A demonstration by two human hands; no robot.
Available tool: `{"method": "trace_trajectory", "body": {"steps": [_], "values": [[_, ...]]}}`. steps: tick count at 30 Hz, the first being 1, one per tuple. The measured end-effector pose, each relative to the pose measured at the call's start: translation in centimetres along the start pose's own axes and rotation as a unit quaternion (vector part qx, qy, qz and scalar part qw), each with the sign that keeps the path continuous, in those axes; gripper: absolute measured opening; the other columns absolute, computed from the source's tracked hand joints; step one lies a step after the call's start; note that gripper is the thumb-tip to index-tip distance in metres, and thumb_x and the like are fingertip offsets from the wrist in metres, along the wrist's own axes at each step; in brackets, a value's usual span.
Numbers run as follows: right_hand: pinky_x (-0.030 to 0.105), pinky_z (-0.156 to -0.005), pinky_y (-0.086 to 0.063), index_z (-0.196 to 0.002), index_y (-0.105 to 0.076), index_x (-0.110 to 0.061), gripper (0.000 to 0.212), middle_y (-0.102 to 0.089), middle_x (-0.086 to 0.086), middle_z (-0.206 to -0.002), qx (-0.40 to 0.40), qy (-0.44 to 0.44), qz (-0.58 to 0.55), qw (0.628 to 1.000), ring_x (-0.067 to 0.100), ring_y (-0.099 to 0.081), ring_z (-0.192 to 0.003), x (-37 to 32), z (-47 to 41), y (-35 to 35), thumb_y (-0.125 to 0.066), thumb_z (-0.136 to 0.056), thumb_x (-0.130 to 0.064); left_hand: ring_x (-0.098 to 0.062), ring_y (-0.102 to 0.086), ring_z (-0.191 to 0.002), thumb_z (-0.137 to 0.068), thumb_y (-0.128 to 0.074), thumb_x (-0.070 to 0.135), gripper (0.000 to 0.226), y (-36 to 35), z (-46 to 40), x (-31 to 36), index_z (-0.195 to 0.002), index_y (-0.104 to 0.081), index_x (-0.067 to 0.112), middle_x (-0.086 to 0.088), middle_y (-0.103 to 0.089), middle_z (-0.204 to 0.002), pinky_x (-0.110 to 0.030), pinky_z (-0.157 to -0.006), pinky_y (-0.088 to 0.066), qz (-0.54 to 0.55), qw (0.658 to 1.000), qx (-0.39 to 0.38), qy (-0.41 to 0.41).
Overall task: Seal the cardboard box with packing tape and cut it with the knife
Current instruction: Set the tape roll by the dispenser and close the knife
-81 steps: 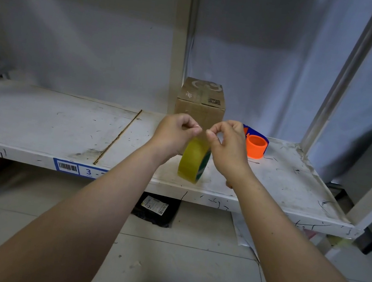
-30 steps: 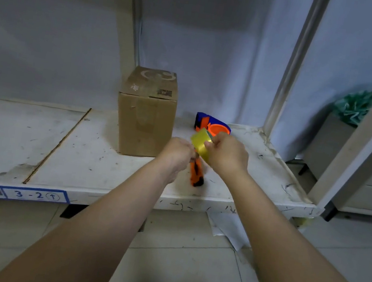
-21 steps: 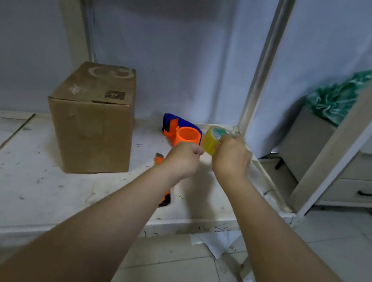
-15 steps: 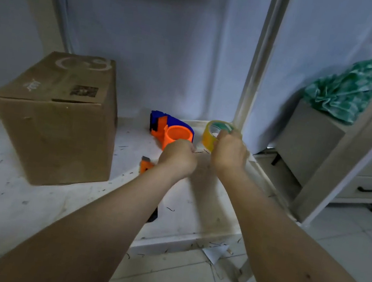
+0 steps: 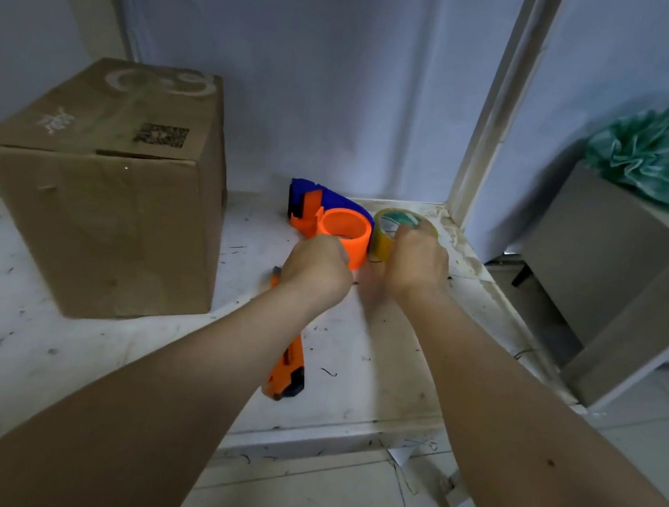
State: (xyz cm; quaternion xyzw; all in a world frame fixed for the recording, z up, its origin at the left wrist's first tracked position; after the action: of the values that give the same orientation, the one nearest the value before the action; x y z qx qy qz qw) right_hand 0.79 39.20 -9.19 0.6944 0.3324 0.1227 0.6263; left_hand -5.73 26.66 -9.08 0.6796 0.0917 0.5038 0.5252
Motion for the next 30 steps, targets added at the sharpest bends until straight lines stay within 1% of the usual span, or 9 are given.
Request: {"method": "trace_trajectory", "body": {"steps": [4, 11, 14, 17, 19, 22, 24, 26, 30], "values": [[0.038, -0.075, -0.041, -0.129, -0.047, -0.007, 0.042, -0.041, 0.017, -0.133, 0.006, -0.014, -0.046, 0.999, 0.042, -0.058, -0.105, -0.1, 1.6, 1.4, -0.048, -0.087, -0.002, -0.03, -0.058, -0.108, -0.09, -0.046, -0.002, 0.033, 1.3, 1.1, -0.7, -0.111, -0.069, 0.007, -0.012, -0.066, -0.118, -0.034, -0.09, -0.048, 0.024, 1.0, 0.015, 0.009], [0.034, -0.067, -0.038, -0.115, -0.049, -0.01, 0.024, -0.059, 0.014, -0.117, 0.018, -0.002, -0.144, 0.989, 0.036, -0.061, -0.101, -2.4, 6.4, 2.1, -0.05, -0.092, -0.017, -0.032, -0.06, -0.106, -0.086, -0.046, -0.003, 0.033, 3.9, 4.7, -3.8, -0.111, -0.065, 0.006, -0.014, -0.064, -0.114, -0.04, -0.091, -0.053, 0.074, 0.99, 0.067, 0.099], [0.033, -0.068, -0.038, -0.109, -0.053, -0.007, 0.029, -0.064, 0.017, -0.11, -0.053, 0.023, -0.147, 0.987, 0.037, -0.06, -0.1, -4.2, 9.1, 1.2, -0.047, -0.095, -0.031, -0.036, -0.063, -0.103, -0.091, -0.047, 0.01, 0.023, 4.1, 6.3, -5.1, -0.104, -0.064, 0.002, -0.02, -0.066, -0.112, -0.039, -0.084, -0.053, 0.073, 0.987, 0.061, 0.132], [0.032, -0.07, -0.042, -0.106, -0.058, -0.009, 0.045, -0.063, 0.012, -0.1, -0.169, 0.016, -0.134, 0.976, 0.031, -0.06, -0.094, -5.9, 11.6, 0.1, -0.045, -0.092, -0.05, -0.036, -0.063, -0.095, -0.093, -0.045, 0.009, 0.018, 3.6, 7.8, -6.1, -0.093, -0.06, 0.0, -0.022, -0.065, -0.11, -0.036, -0.071, -0.051, 0.108, 0.977, 0.029, 0.183], [0.031, -0.071, -0.042, -0.108, -0.058, -0.01, 0.043, -0.061, 0.009, -0.099, -0.213, 0.018, -0.114, 0.97, 0.028, -0.059, -0.092, -6.7, 12.9, -0.4, -0.049, -0.09, -0.048, -0.031, -0.062, -0.083, -0.092, -0.047, 0.007, 0.018, 3.1, 8.4, -6.5, -0.077, -0.056, 0.005, -0.02, -0.065, -0.098, -0.032, -0.066, -0.049, 0.182, 0.965, 0.011, 0.19], [0.031, -0.072, -0.042, -0.107, -0.06, -0.009, 0.04, -0.064, 0.012, -0.107, -0.219, 0.022, -0.107, 0.969, 0.029, -0.062, -0.099, -7.1, 14.0, -0.5, -0.055, -0.088, -0.044, -0.026, -0.053, -0.069, -0.093, -0.042, 0.005, 0.031, 2.6, 8.7, -7.1, -0.064, -0.042, 0.014, -0.008, -0.056, -0.074, -0.037, -0.073, -0.053, 0.275, 0.943, -0.004, 0.188], [0.031, -0.072, -0.042, -0.102, -0.06, -0.01, 0.039, -0.062, 0.012, -0.1, -0.229, 0.008, -0.128, 0.965, 0.03, -0.061, -0.097, -7.1, 14.2, -0.7, -0.057, -0.087, -0.045, -0.026, -0.041, -0.059, -0.09, -0.039, 0.004, 0.025, 2.6, 9.2, -7.6, -0.065, -0.042, 0.01, -0.019, -0.063, -0.086, -0.033, -0.06, -0.043, 0.311, 0.927, 0.011, 0.209], [0.031, -0.07, -0.041, -0.091, -0.055, -0.012, 0.029, -0.056, 0.009, -0.092, -0.24, -0.006, -0.138, 0.961, 0.029, -0.057, -0.088, -6.9, 14.2, -0.7, -0.057, -0.088, -0.04, -0.025, -0.04, -0.059, -0.087, -0.039, 0.006, 0.02, 2.7, 9.5, -7.8, -0.068, -0.042, 0.01, -0.026, -0.064, -0.096, -0.03, -0.059, -0.036, 0.349, 0.911, 0.022, 0.217], [0.031, -0.068, -0.039, -0.073, -0.043, -0.013, 0.028, -0.05, 0.007, -0.08, -0.244, -0.043, -0.222, 0.943, 0.027, -0.05, -0.083, -6.4, 14.7, -0.2, -0.048, -0.096, -0.028, -0.017, -0.051, -0.061, -0.093, -0.043, 0.007, 0.027, 3.1, 10.3, -7.3, -0.068, -0.044, 0.016, -0.004, -0.054, -0.073, -0.024, -0.06, -0.045, 0.4, 0.895, 0.006, 0.198]]}}
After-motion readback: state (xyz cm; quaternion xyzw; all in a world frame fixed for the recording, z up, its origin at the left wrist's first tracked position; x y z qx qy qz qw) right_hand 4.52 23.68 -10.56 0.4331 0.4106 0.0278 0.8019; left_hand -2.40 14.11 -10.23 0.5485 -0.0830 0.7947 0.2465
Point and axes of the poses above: each hand's wrist, its own z-axis away from the middle knuckle, its own y-axis out of the back of the hand, x = y × z, the point moved 6 cm from there along -z, towards the middle knuckle
